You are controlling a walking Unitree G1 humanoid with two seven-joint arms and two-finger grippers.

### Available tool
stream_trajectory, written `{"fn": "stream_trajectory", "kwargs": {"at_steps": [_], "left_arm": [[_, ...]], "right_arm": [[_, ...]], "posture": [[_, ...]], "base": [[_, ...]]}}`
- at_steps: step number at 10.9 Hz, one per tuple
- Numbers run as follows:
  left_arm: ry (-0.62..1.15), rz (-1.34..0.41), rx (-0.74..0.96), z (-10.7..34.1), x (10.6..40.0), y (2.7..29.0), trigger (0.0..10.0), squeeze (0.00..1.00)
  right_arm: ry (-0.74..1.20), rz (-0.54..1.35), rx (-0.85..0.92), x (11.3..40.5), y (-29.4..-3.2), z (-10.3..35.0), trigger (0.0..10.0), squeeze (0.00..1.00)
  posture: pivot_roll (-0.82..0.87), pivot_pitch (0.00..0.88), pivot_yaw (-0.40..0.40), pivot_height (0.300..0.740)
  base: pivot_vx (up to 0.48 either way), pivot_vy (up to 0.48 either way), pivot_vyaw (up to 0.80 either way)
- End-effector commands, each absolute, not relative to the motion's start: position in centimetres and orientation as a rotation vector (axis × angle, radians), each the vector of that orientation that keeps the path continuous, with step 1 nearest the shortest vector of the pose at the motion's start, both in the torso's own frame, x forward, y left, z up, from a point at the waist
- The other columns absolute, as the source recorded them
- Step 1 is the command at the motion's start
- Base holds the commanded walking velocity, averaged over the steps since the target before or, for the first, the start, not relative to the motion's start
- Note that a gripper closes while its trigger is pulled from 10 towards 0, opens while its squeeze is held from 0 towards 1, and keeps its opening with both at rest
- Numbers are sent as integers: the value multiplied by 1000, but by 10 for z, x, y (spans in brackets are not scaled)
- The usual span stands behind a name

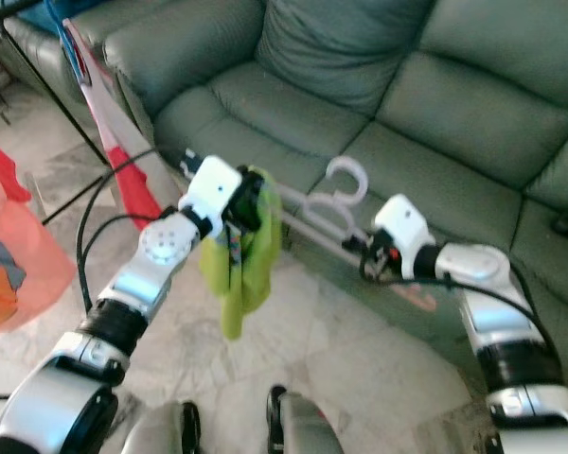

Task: Hang hanger

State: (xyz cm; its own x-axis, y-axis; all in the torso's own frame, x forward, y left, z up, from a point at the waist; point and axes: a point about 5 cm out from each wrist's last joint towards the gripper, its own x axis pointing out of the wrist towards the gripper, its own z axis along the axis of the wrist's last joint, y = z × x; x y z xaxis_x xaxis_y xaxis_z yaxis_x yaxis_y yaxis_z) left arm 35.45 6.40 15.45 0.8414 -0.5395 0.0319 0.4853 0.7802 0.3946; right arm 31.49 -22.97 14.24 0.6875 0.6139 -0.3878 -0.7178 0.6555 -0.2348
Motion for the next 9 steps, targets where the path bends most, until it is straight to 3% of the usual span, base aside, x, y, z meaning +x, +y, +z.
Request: {"fn": "stream_trajectory", "kwargs": {"at_steps": [1, 3, 5, 8, 9], "left_arm": [[-182, -599, 413, 162, 352, 57, 10000, 0], [-274, -729, 380, 176, 337, 40, 10000, 0], [-411, -835, 413, 187, 318, 19, 10000, 0], [-377, -857, 342, 192, 321, 19, 10000, 0], [-340, -810, 354, 190, 325, 18, 10000, 0]], "right_arm": [[232, 672, -385, 321, -240, 152, 10000, 0], [173, 466, -359, 336, -255, 159, 10000, 0], [126, 230, -176, 349, -268, 162, 10000, 0], [13, 108, 48, 365, -254, 174, 10000, 0], [-23, 74, 195, 379, -233, 184, 10000, 0]], "posture": [[-129, 177, -32, 740], [-129, 181, -34, 740], [-130, 183, -34, 740], [-122, 183, -29, 740], [-126, 183, -30, 740]], "base": [[0, 0, 0], [0, 0, 0], [0, 0, 0], [0, 0, 0], [0, 0, 0]]}}
